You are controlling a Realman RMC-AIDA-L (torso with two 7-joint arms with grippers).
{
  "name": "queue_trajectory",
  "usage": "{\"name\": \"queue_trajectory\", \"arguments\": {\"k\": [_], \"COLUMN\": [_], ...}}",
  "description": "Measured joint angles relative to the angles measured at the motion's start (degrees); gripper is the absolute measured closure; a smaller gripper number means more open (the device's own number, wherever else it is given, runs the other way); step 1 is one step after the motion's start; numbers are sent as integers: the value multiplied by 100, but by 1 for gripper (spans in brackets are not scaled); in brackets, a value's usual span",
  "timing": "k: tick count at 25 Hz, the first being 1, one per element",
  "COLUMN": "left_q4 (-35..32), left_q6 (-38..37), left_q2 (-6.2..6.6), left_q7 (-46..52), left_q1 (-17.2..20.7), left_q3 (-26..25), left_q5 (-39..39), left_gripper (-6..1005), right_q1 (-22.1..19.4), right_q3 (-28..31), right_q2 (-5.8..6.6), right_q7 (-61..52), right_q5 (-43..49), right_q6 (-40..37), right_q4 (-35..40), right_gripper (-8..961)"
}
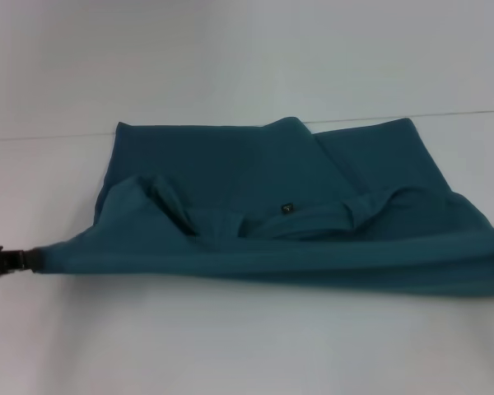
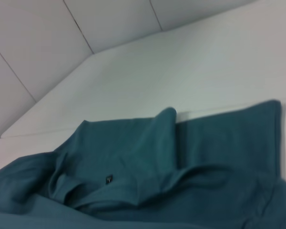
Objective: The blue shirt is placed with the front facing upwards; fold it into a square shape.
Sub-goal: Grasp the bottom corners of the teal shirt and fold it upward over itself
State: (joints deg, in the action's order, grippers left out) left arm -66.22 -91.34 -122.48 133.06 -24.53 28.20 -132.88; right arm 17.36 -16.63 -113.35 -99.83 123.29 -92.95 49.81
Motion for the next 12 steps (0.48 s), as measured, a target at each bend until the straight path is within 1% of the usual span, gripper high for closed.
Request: {"name": "queue_trajectory", "arguments": {"k": [3,8,12], "left_q4": [14,18,21], "left_q6": [-63,-126,-196], "left_q2": [-36,-59,-67], "left_q7": [-64,-90,-141], "left_q1": [80,182,240], "left_q3": [-2,-68,-156], "left_q5": [-1,-17,0], "left_gripper": [926,920,915], "right_q1": [-143,-380,-508], "right_q3": [21,52,231], "right_q2": [10,-32,-50], "right_q7": [74,146,263], "right_q5": [6,-1,-9], "right_q6": [2,26,16], "right_q4": [-132,-157,-170], "right_gripper": [921,921,921]}}
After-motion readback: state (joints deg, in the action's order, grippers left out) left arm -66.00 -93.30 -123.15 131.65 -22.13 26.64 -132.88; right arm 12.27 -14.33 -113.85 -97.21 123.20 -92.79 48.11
